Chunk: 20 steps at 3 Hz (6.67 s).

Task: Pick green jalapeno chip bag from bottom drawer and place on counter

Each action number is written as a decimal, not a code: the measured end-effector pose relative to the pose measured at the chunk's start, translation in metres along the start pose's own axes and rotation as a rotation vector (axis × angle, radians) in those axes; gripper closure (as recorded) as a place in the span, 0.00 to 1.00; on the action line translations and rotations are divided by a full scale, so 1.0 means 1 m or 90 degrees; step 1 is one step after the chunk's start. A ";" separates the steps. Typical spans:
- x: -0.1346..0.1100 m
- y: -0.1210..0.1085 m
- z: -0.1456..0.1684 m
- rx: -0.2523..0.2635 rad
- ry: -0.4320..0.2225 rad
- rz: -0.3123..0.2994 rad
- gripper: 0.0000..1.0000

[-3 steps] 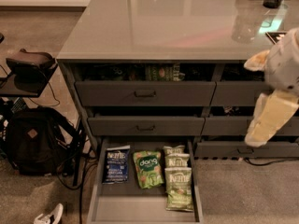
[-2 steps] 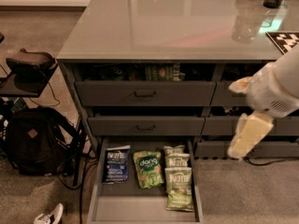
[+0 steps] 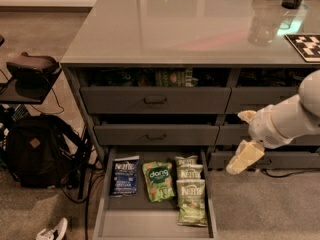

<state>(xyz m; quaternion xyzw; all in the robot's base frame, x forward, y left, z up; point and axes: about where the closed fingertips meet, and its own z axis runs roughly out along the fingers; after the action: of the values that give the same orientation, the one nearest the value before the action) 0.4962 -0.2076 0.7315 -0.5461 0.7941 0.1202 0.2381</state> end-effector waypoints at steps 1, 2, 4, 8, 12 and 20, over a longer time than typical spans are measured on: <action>0.032 -0.022 0.051 0.025 -0.009 0.038 0.00; 0.070 -0.039 0.096 0.022 0.012 0.088 0.00; 0.115 -0.048 0.142 0.003 0.038 0.150 0.00; 0.172 -0.059 0.258 0.020 0.000 0.234 0.00; 0.198 -0.048 0.357 -0.105 -0.020 0.121 0.00; 0.247 -0.001 0.534 -0.210 0.046 0.089 0.19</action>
Offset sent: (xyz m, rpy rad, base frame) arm 0.0594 -0.0539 -0.1827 -0.0087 0.1047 -0.2322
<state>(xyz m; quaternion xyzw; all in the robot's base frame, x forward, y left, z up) 0.5568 -0.1672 0.1479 -0.5250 0.8079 0.2453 0.1076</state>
